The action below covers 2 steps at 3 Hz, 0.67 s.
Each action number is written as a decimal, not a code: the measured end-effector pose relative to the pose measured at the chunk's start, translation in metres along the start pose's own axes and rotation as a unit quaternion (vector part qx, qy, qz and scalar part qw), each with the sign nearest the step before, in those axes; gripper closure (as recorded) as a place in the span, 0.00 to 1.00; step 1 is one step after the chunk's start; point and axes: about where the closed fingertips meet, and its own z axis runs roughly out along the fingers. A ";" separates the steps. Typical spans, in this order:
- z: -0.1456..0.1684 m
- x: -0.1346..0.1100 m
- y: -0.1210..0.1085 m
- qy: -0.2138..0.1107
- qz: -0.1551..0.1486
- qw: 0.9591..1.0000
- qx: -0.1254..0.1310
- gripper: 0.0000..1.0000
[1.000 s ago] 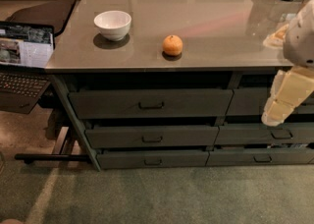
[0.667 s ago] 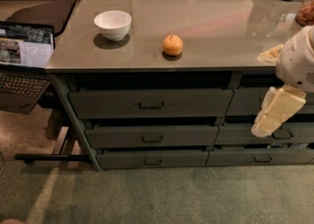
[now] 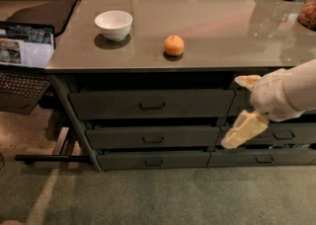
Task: Open middle drawer
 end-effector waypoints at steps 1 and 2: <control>0.047 -0.003 -0.003 -0.046 0.005 0.999 0.006 0.00; 0.047 -0.003 -0.003 -0.046 0.004 0.999 0.006 0.00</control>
Offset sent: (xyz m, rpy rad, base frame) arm 0.0148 0.0205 -0.0312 0.0725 -0.0233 0.0085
